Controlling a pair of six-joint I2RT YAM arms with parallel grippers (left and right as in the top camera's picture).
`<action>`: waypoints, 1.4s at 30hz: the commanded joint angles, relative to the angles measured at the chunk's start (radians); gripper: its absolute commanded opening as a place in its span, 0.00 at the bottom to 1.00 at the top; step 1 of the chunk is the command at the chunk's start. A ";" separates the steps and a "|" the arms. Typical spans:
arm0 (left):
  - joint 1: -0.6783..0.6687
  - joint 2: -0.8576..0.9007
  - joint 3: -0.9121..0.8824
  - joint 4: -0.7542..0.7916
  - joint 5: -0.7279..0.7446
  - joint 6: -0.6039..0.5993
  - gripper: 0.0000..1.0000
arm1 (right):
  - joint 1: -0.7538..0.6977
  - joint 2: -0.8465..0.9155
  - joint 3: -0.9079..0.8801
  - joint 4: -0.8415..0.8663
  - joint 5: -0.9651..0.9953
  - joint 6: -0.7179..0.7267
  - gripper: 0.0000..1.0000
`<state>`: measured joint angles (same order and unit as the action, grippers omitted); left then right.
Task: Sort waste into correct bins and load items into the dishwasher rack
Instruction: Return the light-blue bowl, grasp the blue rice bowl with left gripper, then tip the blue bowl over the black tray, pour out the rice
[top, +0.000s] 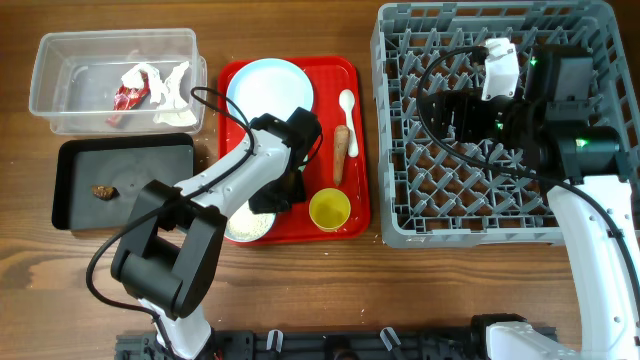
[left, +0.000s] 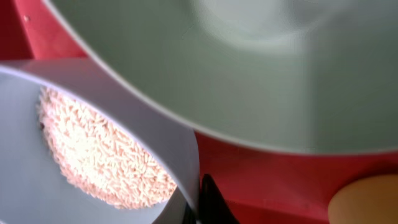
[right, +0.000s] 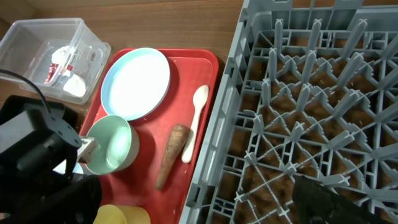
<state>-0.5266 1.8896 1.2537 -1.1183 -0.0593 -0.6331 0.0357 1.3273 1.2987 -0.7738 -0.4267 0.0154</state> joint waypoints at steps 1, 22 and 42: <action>0.001 -0.084 -0.002 -0.019 0.055 0.053 0.04 | 0.000 0.011 0.023 0.003 -0.015 0.011 1.00; 0.793 -0.335 0.040 0.197 0.558 0.528 0.04 | 0.000 0.012 0.023 0.002 -0.016 0.014 1.00; 1.189 0.063 0.040 0.203 1.561 0.651 0.04 | 0.000 0.025 0.023 0.000 -0.016 0.014 1.00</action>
<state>0.6464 1.9480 1.2827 -0.9016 1.2873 -0.0040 0.0357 1.3411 1.2987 -0.7738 -0.4267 0.0227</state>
